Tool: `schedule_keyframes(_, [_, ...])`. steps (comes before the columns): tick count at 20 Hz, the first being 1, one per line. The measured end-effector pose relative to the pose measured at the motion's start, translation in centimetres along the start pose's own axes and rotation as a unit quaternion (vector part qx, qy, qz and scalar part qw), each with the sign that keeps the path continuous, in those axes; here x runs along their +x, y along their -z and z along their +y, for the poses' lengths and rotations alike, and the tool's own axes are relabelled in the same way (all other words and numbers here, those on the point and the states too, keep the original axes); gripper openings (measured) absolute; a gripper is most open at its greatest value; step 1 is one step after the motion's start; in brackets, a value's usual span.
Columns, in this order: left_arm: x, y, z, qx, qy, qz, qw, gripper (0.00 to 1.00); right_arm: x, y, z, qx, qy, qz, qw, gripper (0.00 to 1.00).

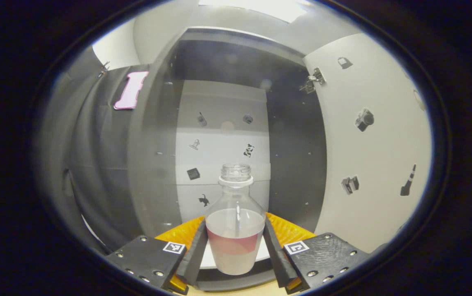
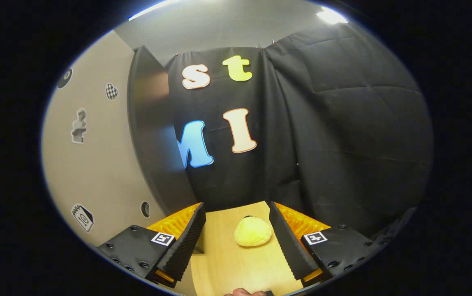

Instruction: Open the cabinet door with the right hand, grasp the bottle in the cabinet with the left hand and place it on the coaster, then close the cabinet door with the right hand.

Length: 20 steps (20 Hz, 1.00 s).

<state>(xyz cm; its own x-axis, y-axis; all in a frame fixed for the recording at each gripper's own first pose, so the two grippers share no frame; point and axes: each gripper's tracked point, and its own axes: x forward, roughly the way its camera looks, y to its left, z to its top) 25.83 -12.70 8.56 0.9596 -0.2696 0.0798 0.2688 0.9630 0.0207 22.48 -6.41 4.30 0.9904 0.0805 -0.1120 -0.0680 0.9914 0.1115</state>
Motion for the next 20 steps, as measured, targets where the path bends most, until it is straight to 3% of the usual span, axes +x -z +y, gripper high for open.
schedule_keyframes(7, [-11.2,3.2,1.8,0.013,-0.044,0.009,0.999,0.72,-3.1,0.9,1.2,-0.015,-0.010,-0.002,1.000,0.98])
schedule_keyframes(8, [-12.6,3.9,1.7,0.012,-0.048,0.011,0.999,0.70,-3.6,1.0,1.5,-0.011,-0.009,-0.004,1.000,0.93])
schedule_keyframes(10, [-15.0,5.8,1.9,0.013,-0.059,0.017,0.998,0.70,-4.5,1.3,1.5,-0.021,-0.004,-0.009,1.000,0.92])
schedule_keyframes(11, [-16.2,7.0,2.0,0.015,-0.064,0.019,0.998,0.72,-4.9,1.5,1.5,-0.027,0.000,-0.011,1.000,0.98])
schedule_keyframes(14, [-19.1,12.1,2.2,0.006,-0.081,0.043,0.996,0.72,-6.1,1.2,1.6,-0.028,0.015,-0.019,0.999,0.92])
schedule_keyframes(16, [-21.7,15.8,1.9,-0.017,-0.094,0.060,0.994,0.71,-6.4,0.9,1.6,-0.029,0.022,-0.017,0.999,0.98])
schedule_keyframes(18, [-22.5,18.8,1.7,-0.020,-0.109,0.070,0.991,0.72,-6.2,-0.2,1.7,-0.017,0.021,-0.027,0.999,0.93])
schedule_keyframes(20, [-23.2,21.0,1.9,-0.010,-0.127,0.076,0.989,0.72,-5.7,-0.5,1.3,-0.014,0.024,-0.033,0.999,0.98])
